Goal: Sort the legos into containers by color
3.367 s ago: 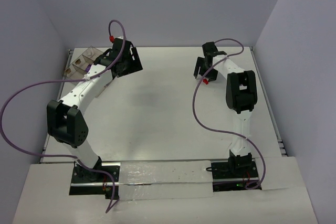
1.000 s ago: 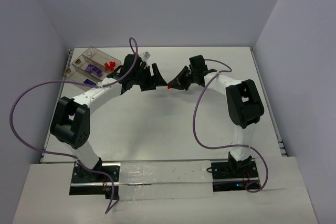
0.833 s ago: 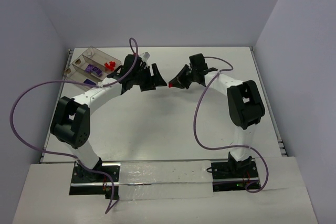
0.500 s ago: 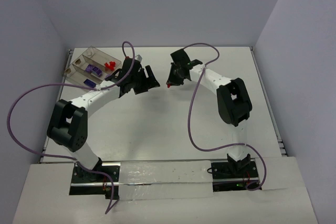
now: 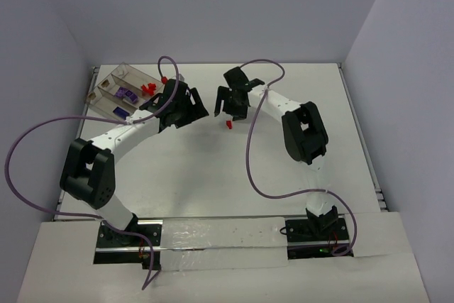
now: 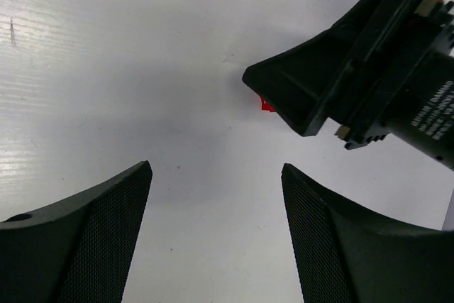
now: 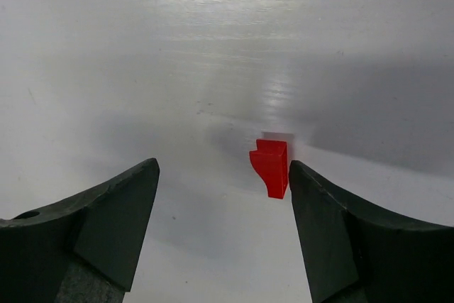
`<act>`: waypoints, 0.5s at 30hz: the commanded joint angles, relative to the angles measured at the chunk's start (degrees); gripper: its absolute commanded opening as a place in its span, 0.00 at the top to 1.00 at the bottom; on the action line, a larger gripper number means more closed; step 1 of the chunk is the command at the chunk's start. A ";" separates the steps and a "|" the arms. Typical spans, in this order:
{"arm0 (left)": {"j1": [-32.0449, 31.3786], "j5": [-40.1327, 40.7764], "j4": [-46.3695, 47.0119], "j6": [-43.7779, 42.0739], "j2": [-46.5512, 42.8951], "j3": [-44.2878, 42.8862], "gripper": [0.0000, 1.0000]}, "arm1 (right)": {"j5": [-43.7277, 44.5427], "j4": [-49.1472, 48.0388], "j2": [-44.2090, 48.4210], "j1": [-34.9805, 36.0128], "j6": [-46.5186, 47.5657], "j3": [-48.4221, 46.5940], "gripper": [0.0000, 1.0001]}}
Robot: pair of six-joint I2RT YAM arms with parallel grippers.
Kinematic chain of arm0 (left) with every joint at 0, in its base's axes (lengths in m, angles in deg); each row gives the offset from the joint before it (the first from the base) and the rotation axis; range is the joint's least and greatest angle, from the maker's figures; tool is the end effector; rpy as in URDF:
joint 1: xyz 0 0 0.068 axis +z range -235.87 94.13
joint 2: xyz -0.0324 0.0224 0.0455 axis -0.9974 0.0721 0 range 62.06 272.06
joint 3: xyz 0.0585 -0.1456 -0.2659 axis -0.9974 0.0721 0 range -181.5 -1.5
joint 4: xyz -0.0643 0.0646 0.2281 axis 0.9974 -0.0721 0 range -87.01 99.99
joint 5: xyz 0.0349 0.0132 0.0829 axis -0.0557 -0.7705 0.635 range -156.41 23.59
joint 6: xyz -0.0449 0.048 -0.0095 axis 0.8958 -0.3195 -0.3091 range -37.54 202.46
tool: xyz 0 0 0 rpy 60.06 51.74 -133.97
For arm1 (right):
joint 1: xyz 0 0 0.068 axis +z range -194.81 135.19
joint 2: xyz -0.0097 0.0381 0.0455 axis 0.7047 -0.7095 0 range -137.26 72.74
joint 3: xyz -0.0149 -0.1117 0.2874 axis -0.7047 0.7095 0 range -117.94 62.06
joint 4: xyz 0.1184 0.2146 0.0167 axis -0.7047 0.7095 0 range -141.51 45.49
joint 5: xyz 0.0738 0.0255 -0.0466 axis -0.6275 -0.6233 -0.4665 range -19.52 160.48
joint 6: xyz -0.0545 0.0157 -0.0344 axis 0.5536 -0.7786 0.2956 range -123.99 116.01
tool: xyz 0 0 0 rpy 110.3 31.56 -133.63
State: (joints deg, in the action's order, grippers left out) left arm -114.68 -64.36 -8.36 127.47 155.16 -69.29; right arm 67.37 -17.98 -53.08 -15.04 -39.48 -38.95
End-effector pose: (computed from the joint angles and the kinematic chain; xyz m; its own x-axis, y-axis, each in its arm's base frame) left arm 0.3161 -0.1716 0.2835 -0.7521 -0.3930 -0.5290 -0.1032 0.8631 -0.4943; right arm 0.4280 0.2481 0.2086 -0.9037 0.1510 -0.4006 0.0052 0.9396 0.3423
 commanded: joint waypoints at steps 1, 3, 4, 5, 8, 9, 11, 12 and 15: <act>-0.23 1.77 -1.69 -1.06 -1.52 -2.17 0.19 | -2.00 1.93 9.09 -4.20 1.30 -2.05 0.18; -0.39 1.95 -1.84 -1.65 -1.15 -2.61 0.19 | -0.68 1.95 12.96 -6.65 2.05 -0.59 0.18; -0.57 2.15 -2.06 -1.92 -0.64 -2.92 0.19 | -0.41 1.89 14.49 -8.24 2.52 1.02 0.18; -0.98 2.41 -2.40 -2.36 0.27 -3.93 0.19 | 0.49 1.86 19.02 -10.58 3.05 3.51 0.18; -2.67 3.36 -3.88 -2.88 2.93 -6.37 0.19 | 2.71 0.99 24.96 -16.11 4.16 11.47 0.18; -2.91 3.48 -4.07 -2.91 3.86 -7.29 0.19 | 2.93 0.84 26.64 -16.74 4.29 13.99 0.18; -4.57 3.76 -4.72 -2.73 6.65 -10.02 0.19 | 4.23 -0.30 31.15 -19.34 4.47 18.89 0.17; -5.94 3.90 -5.10 -2.40 8.62 -11.89 0.18 | 4.16 -1.16 33.82 -20.70 4.50 21.83 0.17; -8.48 5.01 -6.39 -0.65 12.60 -15.79 0.12 | 4.34 -2.28 37.55 -21.95 4.28 28.10 0.17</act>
State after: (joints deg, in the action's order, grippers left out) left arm -119.48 -61.21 -12.94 125.68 163.02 -78.96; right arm 70.74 -19.10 -19.01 -37.05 -36.19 -18.39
